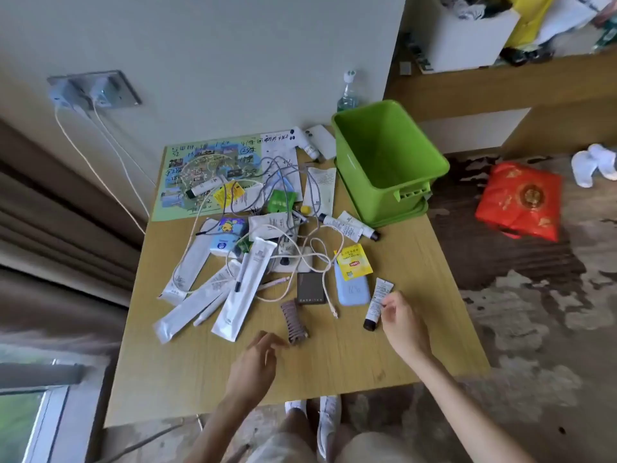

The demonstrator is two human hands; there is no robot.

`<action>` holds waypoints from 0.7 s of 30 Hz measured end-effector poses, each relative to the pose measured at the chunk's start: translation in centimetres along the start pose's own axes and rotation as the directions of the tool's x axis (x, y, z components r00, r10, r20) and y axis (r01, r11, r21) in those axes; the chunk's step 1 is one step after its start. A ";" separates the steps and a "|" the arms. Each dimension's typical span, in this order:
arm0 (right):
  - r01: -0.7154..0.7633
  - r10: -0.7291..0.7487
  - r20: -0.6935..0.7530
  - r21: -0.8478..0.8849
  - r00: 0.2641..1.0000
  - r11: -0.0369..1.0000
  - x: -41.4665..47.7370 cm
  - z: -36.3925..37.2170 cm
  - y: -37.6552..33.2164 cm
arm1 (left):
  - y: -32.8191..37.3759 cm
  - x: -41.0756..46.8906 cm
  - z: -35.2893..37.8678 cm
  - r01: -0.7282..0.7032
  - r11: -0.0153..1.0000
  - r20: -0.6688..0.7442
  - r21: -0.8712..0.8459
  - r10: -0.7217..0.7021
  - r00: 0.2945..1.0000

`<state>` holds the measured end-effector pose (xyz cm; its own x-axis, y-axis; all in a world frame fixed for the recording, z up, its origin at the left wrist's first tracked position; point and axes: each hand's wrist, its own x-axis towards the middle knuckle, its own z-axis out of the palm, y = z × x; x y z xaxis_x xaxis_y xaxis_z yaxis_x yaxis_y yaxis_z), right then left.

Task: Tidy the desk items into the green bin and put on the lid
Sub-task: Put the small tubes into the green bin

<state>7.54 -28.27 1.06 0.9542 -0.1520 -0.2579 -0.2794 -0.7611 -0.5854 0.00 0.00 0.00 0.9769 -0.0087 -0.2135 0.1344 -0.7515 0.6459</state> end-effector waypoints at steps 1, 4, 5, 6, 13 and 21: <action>-0.027 0.027 -0.021 -0.013 0.999 1.000 1.0 0.2 -0.2 | 0.3 0.9 0.0 0.009 1.000 -0.028 0.017 -0.008 1.000; -0.136 0.135 -0.045 -0.021 0.990 0.990 3.0 0.5 -1.4 | 2.4 3.1 -1.0 0.076 0.997 -0.102 0.028 -0.073 0.992; -0.150 0.149 -0.041 -0.019 0.988 0.988 3.4 1.0 -1.5 | 2.8 3.9 -1.1 0.076 0.997 -0.116 0.014 -0.073 0.991; -0.157 0.156 -0.039 -0.026 0.987 0.987 3.6 1.3 -1.5 | 3.2 4.5 -1.2 0.067 0.998 -0.122 0.006 -0.066 0.990; -0.264 0.265 0.004 0.105 0.964 0.959 5.0 2.3 -1.9 | 6.6 11.0 -1.2 -0.053 0.998 -0.084 -0.032 0.050 0.995; -0.261 0.265 -0.023 0.110 0.964 0.959 4.7 2.8 -1.3 | 10.7 19.0 -0.4 -0.201 0.979 0.068 -0.018 0.202 0.977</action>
<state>12.11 -26.25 -1.52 0.8481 -0.3626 -0.3863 -0.5289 -0.6208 -0.5786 20.09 -7.93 3.16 0.9703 -0.2049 -0.1284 -0.0614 -0.7223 0.6888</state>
